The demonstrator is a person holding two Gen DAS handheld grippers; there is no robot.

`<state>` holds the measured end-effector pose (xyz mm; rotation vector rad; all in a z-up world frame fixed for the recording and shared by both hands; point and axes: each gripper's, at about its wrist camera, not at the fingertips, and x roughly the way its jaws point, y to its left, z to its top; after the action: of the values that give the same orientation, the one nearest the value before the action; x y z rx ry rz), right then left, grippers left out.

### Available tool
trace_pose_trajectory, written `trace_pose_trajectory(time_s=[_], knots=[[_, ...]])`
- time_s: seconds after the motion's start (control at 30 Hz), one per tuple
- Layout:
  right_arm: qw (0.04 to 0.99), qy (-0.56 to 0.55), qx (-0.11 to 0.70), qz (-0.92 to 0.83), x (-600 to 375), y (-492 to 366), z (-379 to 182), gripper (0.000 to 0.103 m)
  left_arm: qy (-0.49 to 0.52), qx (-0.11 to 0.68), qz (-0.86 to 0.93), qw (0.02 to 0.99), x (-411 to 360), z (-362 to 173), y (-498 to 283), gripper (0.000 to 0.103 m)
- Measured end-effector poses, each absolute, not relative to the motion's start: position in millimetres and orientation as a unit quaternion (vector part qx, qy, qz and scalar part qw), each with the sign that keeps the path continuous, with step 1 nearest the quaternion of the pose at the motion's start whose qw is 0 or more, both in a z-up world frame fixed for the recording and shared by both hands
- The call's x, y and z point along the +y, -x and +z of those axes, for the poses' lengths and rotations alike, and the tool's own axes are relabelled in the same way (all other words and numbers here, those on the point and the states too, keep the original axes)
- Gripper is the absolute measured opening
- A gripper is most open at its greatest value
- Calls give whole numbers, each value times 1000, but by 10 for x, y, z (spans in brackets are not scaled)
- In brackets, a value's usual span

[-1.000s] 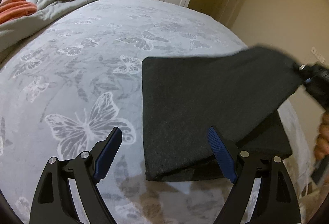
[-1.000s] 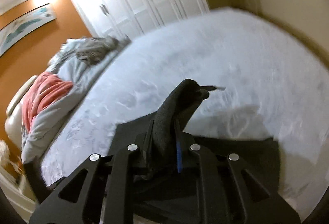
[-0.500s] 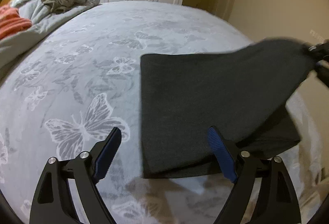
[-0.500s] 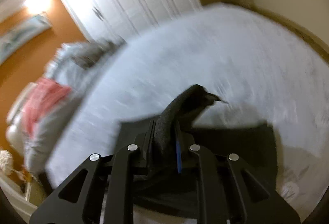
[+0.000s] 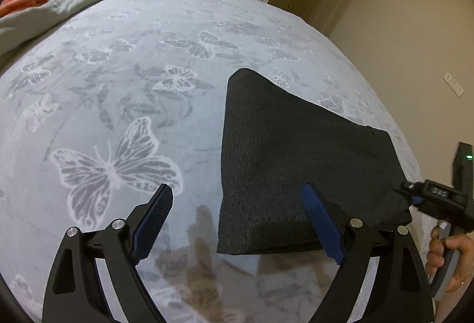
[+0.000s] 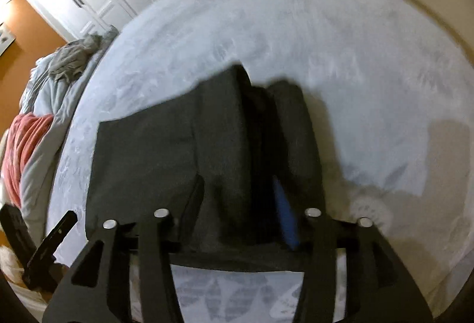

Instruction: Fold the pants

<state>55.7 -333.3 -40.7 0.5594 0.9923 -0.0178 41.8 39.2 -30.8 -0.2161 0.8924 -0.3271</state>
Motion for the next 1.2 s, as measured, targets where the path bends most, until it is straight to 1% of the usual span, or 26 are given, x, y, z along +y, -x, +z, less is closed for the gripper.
trace_pose_trajectory(time_s=[0.03,0.1,0.13,0.17,0.3,0.4,0.5,0.63,0.67,0.7,0.73,0.77,0.8,0.83,0.9,0.93,1.0,1.07,1.13,1.17,1.2], knots=[[834,-279,477,-1,-3317,-569,-469,44,104,428,-164,883,377,-297,-410,86],[839,-269,473,8,-3308,-597,-466,22,108,422,-187,880,345,-258,-392,86],[846,-258,466,9,-3277,-589,-386,18,109,417,-205,879,313,-226,-377,86],[851,-259,457,21,-3251,-579,-274,16,105,408,-232,877,253,-172,-324,86],[857,-276,427,80,-3168,-619,218,15,69,366,-305,876,-48,-14,-160,87],[863,-233,431,122,-2808,-695,573,15,30,340,-337,877,-356,81,-73,87],[865,-193,442,141,-2498,-794,754,15,-22,306,-338,890,-661,188,-13,87],[858,-180,456,155,-2337,-879,864,16,-56,304,-317,896,-968,152,-125,87],[851,-186,463,165,-2323,-932,874,16,-58,308,-313,896,-1012,131,-173,83],[846,-194,468,170,-2297,-977,862,17,-57,312,-309,897,-1061,83,-237,70],[841,-206,470,173,-2328,-980,869,19,-55,317,-312,894,-1080,45,-293,29],[834,-221,473,179,-2382,-996,868,22,-53,344,-314,883,-1106,-16,-419,9],[832,-228,472,179,-2429,-978,869,23,-35,362,-313,877,-1049,-47,-500,9],[837,-238,462,173,-2526,-921,876,28,-1,374,-310,874,-932,-42,-582,8],[862,-226,437,122,-2793,-728,887,59,54,382,-301,872,-610,52,-694,7],[878,-201,427,79,-2918,-623,854,64,79,381,-295,873,-411,130,-736,7],[885,-137,444,1,-3126,-508,633,66,117,366,-279,880,41,335,-770,7],[854,-113,506,-49,-3328,-485,190,63,134,346,-257,892,401,497,-745,7],[826,-142,543,-53,-3449,-480,-138,62,174,336,-228,897,846,607,-742,7],[809,-176,559,-38,-3490,-483,-351,62,193,337,-221,895,999,620,-753,7],[799,-200,566,-22,-3480,-496,-464,55,226,340,-208,889,1217,629,-778,7]])
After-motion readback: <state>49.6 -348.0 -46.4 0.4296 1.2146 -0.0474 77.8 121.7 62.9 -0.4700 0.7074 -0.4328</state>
